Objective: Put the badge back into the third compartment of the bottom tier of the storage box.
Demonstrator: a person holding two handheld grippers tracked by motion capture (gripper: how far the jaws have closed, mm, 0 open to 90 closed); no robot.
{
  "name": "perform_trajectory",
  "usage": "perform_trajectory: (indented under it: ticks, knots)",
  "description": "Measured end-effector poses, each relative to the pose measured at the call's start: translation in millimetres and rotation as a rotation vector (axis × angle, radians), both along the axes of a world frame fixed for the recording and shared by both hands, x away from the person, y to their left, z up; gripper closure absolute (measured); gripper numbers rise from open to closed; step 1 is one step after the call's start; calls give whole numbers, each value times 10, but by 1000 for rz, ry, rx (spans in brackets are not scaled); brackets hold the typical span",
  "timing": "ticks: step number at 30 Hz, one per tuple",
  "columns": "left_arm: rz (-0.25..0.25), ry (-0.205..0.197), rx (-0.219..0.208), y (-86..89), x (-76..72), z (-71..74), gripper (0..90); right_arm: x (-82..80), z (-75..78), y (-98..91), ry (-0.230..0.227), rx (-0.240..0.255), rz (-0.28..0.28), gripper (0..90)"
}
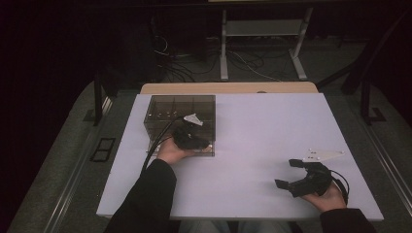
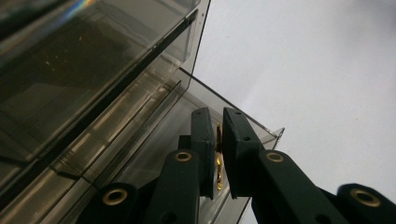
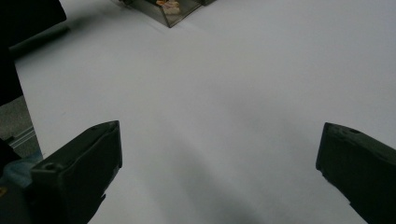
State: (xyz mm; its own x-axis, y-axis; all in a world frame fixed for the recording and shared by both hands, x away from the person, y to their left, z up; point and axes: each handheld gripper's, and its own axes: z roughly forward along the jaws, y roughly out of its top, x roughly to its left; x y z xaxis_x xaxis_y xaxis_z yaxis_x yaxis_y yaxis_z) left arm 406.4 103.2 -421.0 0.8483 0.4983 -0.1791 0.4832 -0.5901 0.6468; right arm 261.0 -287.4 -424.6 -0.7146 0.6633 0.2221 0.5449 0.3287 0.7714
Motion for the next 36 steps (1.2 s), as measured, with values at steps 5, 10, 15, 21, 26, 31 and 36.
perform_trajectory:
  ticks: [5,10,15,21,26,31,36]
  knots:
    - [-6,-4,-8,6,-17,32,799,0,0,1,1,0,-1,0]
    - [-5,-21,-3,11,-50,63,747,-3,2,3,3,0,-2,0]
    - [-11,-42,15,14,-98,121,676,-3,0,4,6,1,-3,0]
    - [-5,-33,-24,56,-161,192,533,-3,-1,1,0,0,-2,0]
    - [-15,-55,-51,116,-228,236,396,-4,0,3,-2,1,-4,0]
    - [-22,-41,-61,148,-282,266,301,-6,4,2,0,4,-4,0]
    - [3,-42,-73,161,-326,300,145,-5,6,2,-2,6,-2,0]
